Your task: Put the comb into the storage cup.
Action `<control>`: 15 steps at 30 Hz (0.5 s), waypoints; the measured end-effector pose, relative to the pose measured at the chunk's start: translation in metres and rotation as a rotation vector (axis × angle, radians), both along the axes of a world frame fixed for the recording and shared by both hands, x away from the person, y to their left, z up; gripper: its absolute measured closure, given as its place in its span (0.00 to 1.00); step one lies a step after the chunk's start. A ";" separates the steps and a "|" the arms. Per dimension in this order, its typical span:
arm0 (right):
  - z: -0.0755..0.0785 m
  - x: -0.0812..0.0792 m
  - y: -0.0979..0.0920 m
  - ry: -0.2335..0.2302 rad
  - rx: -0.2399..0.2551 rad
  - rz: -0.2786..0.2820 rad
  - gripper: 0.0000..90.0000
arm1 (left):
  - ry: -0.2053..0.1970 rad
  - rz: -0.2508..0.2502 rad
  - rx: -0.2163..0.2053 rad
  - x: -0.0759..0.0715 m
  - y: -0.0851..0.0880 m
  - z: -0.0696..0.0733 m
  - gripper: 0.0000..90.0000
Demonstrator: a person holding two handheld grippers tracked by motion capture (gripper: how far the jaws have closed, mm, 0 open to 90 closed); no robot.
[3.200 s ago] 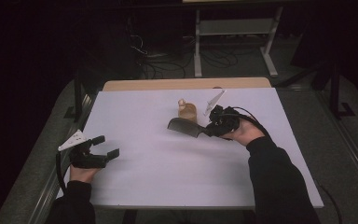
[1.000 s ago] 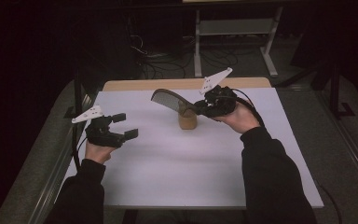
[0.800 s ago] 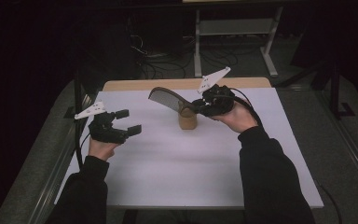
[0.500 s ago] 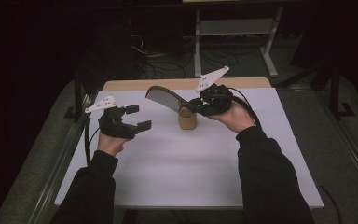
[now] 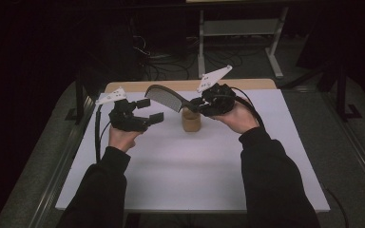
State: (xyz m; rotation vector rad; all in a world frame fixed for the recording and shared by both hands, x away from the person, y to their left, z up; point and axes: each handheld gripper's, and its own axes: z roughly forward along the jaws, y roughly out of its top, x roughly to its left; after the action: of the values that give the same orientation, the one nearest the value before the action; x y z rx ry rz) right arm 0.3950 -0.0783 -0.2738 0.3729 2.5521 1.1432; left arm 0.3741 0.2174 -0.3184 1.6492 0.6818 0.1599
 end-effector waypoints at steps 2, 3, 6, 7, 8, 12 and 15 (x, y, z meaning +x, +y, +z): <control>0.001 0.000 0.001 -0.001 0.007 0.001 0.79 | 0.009 0.000 -0.012 0.002 -0.002 0.001 0.05; 0.001 0.000 0.002 -0.003 0.011 0.004 0.79 | 0.015 -0.002 -0.019 0.003 -0.003 0.002 0.05; 0.002 0.000 0.003 -0.008 0.018 0.007 0.79 | 0.028 -0.006 -0.046 0.006 -0.006 0.004 0.06; 0.002 0.000 0.004 -0.008 0.020 0.007 0.79 | 0.029 -0.007 -0.055 0.007 -0.007 0.004 0.07; 0.003 -0.001 0.004 -0.008 0.022 0.005 0.79 | 0.029 -0.006 -0.064 0.007 -0.008 0.005 0.07; 0.003 0.000 0.005 -0.015 0.035 0.003 0.79 | 0.039 -0.004 -0.101 0.010 -0.013 0.007 0.11; 0.002 0.000 0.006 -0.016 0.041 0.002 0.79 | 0.044 -0.010 -0.134 0.012 -0.017 0.009 0.15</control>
State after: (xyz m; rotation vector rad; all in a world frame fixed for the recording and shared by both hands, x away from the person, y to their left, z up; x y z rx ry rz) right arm 0.3947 -0.0723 -0.2719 0.3697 2.5193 1.1955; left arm 0.3864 0.2005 -0.3091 1.5314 0.7031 0.0692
